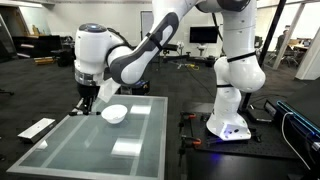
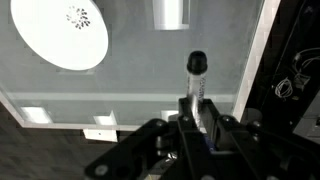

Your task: Move the marker from the bowl to the left side of the table

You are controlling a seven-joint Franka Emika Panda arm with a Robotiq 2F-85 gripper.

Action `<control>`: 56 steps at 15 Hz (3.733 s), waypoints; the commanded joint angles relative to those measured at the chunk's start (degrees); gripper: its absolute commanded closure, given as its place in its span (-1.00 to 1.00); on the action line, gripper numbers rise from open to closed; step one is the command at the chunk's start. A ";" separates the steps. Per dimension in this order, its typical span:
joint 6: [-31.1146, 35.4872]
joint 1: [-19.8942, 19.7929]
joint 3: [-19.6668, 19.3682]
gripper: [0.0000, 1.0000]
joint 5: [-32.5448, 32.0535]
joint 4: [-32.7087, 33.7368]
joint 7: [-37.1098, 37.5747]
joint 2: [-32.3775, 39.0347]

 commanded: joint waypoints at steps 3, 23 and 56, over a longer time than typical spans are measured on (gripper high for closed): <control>0.39 1.37 -0.90 0.65 0.57 -0.06 -0.47 1.20; 4.67 7.05 -3.06 0.91 -16.95 -4.91 30.82 4.23; 10.53 7.71 -6.38 -1.00 -21.79 -10.06 40.64 1.20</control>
